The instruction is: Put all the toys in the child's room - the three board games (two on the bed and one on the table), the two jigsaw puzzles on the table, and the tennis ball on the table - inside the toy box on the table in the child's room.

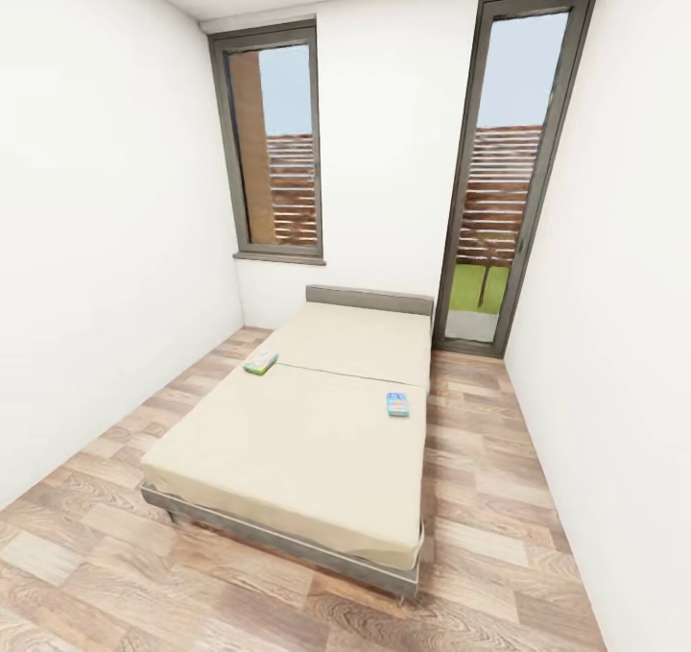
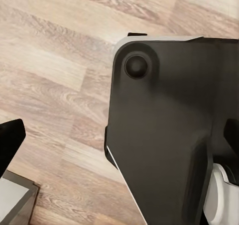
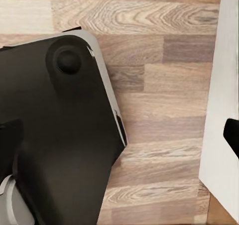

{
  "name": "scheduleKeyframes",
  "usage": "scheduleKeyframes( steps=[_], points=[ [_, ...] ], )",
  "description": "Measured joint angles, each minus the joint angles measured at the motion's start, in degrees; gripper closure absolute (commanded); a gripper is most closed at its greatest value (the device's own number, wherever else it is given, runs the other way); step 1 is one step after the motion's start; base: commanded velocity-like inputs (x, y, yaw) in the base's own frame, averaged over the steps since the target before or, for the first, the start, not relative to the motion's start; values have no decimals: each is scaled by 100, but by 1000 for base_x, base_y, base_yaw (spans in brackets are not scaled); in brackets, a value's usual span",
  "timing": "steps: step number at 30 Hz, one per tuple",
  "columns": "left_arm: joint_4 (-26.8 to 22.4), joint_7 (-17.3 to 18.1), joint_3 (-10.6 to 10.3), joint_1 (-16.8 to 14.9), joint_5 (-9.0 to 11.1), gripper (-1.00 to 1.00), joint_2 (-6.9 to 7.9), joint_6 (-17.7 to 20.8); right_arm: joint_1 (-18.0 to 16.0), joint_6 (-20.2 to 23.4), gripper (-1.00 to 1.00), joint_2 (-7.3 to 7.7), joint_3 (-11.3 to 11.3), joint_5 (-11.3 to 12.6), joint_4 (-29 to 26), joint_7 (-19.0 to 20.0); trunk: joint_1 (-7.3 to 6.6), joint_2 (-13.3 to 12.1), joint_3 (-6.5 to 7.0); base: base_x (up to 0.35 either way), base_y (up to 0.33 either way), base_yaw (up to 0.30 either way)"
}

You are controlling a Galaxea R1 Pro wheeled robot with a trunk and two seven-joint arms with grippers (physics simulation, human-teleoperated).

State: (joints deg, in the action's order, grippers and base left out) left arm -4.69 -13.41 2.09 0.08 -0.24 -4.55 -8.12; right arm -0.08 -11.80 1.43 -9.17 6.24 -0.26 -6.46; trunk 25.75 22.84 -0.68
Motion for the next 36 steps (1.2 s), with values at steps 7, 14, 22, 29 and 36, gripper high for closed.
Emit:
scheduleKeyframes(
  steps=[7,14,22,29,36],
  points=[
    [-38,7,5,0,0,-100,-4,0,-81,70,-100,187,-117,139,-19,15,0,0,0,3,-11,0],
    [-449,15,12,-1,8,-100,-9,26,-680,655,-100,397,-355,530,-50,17,0,0,1,0,-1,0],
    [-723,11,26,0,28,-100,-8,36,-1433,1029,-100,502,-394,624,-55,-3,0,0,1,0,0,0],
    [-933,6,53,0,43,-100,-14,26,-1924,1267,-100,517,-394,634,-47,-48,0,0,0,0,0,0],
    [-949,11,57,0,42,-100,-16,2,-1968,1264,-100,492,-355,608,-47,-62,0,0,0,10,-9,0]
  ],
)
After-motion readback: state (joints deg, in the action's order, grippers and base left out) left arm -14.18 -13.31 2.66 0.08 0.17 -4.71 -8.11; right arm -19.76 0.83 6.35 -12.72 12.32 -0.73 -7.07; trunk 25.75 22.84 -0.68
